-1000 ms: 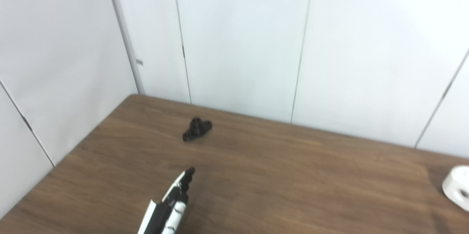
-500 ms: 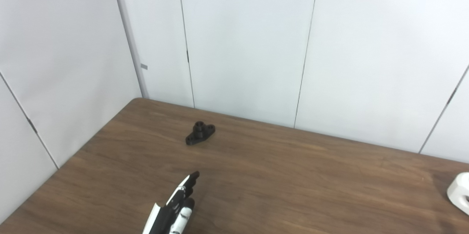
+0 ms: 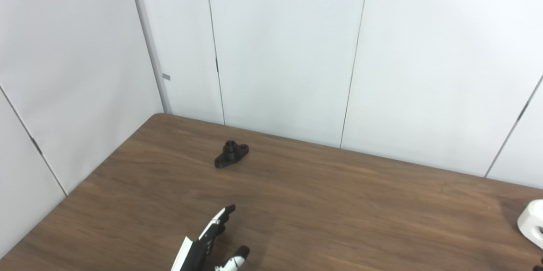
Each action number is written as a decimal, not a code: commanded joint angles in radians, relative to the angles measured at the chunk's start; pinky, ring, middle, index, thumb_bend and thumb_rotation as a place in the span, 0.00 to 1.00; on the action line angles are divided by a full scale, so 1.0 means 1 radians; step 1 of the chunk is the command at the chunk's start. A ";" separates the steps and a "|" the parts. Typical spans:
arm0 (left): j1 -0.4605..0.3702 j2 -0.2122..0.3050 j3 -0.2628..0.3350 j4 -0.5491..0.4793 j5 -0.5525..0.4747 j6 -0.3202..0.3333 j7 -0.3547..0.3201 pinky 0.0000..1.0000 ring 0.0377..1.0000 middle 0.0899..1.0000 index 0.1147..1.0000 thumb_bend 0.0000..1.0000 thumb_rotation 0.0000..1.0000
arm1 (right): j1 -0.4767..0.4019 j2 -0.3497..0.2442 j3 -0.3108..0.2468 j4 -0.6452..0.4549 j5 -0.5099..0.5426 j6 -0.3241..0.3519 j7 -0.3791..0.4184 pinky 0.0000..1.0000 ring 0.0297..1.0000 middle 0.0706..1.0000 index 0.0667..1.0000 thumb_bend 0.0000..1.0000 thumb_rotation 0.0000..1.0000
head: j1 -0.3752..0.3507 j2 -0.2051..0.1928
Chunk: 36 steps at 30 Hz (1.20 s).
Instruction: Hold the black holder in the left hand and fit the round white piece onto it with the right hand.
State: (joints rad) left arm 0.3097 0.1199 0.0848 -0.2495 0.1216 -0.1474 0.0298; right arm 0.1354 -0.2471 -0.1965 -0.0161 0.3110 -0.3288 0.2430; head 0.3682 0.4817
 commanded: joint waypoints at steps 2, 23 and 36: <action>-0.023 -0.009 0.017 -0.013 0.056 0.055 0.033 0.95 0.97 0.96 0.91 0.74 0.21 | 0.091 0.070 0.024 0.173 0.018 -0.042 0.016 0.63 0.76 0.78 0.75 0.74 0.86 | -0.001 0.001; -0.307 0.199 0.092 0.046 0.285 0.327 0.021 1.00 1.00 0.95 0.86 0.80 0.30 | 0.116 0.077 0.025 0.139 0.015 -0.019 0.001 0.67 0.82 0.83 0.79 0.90 0.82 | -0.012 0.011; -0.431 0.256 0.082 0.207 0.357 0.352 0.067 0.98 0.99 0.93 0.83 0.82 0.32 | 0.130 0.074 0.026 0.136 0.020 -0.026 0.012 0.75 0.86 0.86 0.82 0.92 0.83 | -0.015 0.026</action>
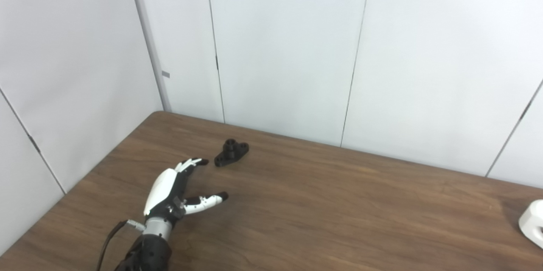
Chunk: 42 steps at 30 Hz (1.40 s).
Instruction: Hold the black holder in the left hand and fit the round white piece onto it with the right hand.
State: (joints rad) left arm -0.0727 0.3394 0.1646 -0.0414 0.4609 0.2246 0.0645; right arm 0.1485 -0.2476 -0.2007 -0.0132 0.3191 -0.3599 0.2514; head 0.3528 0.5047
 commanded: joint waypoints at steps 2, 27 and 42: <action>-0.068 0.042 -0.002 0.030 0.024 -0.022 0.042 0.98 0.99 0.93 0.82 0.82 0.30 | 0.117 0.073 0.031 0.134 0.010 0.005 0.004 0.76 0.87 0.87 0.83 0.92 0.83 | 0.000 0.003; -0.316 0.098 -0.106 0.378 0.072 -0.014 0.131 1.00 0.99 0.93 0.83 0.85 0.34 | 0.113 0.084 0.037 0.133 -0.010 -0.002 -0.009 0.90 0.94 0.93 0.90 0.87 0.88 | 0.001 0.005; -0.438 0.094 -0.156 0.520 0.069 0.018 0.164 1.00 0.99 0.93 0.81 0.86 0.37 | 0.117 0.094 0.041 0.108 -0.020 0.016 -0.025 0.95 0.97 0.95 0.92 0.84 0.91 | -0.013 0.036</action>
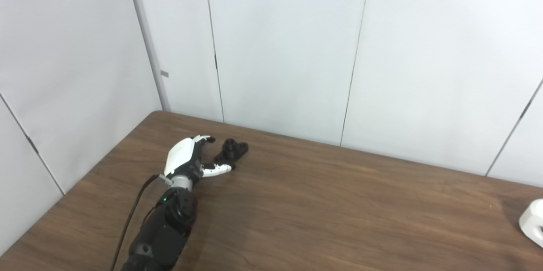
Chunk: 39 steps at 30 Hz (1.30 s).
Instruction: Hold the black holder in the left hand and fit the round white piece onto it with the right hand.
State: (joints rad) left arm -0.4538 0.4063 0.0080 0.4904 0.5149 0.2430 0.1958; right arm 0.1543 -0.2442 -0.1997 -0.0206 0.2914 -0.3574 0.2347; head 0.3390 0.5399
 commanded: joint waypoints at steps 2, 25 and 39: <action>-0.068 0.026 -0.004 -0.001 0.013 0.010 0.033 1.00 0.99 0.93 0.81 0.86 0.37 | 0.114 0.092 0.040 0.110 0.005 0.016 -0.011 0.94 0.96 0.94 0.92 0.83 0.91 | 0.000 0.008; -0.111 0.024 -0.052 0.079 0.007 0.048 0.057 1.00 0.99 0.93 0.75 0.84 0.34 | 0.130 0.075 0.063 0.069 0.003 0.053 0.008 1.00 1.00 1.00 0.98 0.79 0.99 | 0.003 0.029; -0.113 0.038 -0.073 0.086 0.011 0.076 0.053 1.00 0.99 0.93 0.65 0.85 0.30 | 0.132 0.084 0.063 0.058 -0.011 0.063 -0.010 1.00 1.00 1.00 0.99 0.78 1.00 | -0.001 0.033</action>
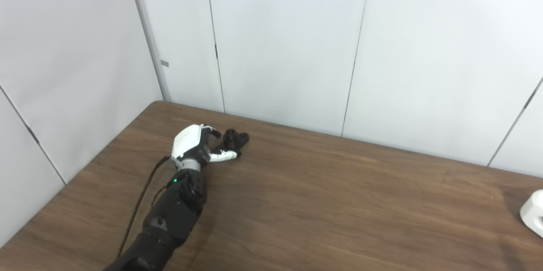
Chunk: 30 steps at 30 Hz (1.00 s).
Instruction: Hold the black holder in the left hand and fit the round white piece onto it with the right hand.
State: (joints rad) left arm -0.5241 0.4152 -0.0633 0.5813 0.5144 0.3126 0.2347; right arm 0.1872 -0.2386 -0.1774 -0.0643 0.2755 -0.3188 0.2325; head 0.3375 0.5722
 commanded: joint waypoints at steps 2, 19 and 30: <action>-0.043 0.029 -0.002 -0.005 0.011 0.007 0.014 1.00 0.99 0.92 0.64 0.85 0.30 | 0.098 0.077 0.041 0.105 0.007 0.023 -0.005 1.00 1.00 1.00 0.99 0.79 1.00 | -0.002 0.001; -0.040 0.034 -0.015 -0.012 0.009 0.018 0.004 1.00 0.99 0.92 0.62 0.83 0.29 | 0.104 0.080 0.040 0.093 0.007 0.028 -0.007 1.00 1.00 1.00 0.99 0.75 1.00 | -0.009 0.010; -0.032 0.031 -0.005 -0.005 -0.014 -0.006 0.001 1.00 0.97 0.89 0.57 0.80 0.23 | 0.110 0.083 0.038 0.082 0.000 0.033 -0.014 1.00 1.00 1.00 1.00 0.74 1.00 | -0.011 0.015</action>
State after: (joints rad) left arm -0.5292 0.4242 -0.0728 0.5826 0.5050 0.3158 0.2333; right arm 0.1953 -0.2316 -0.1779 -0.0742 0.2672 -0.3155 0.2291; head 0.3267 0.5875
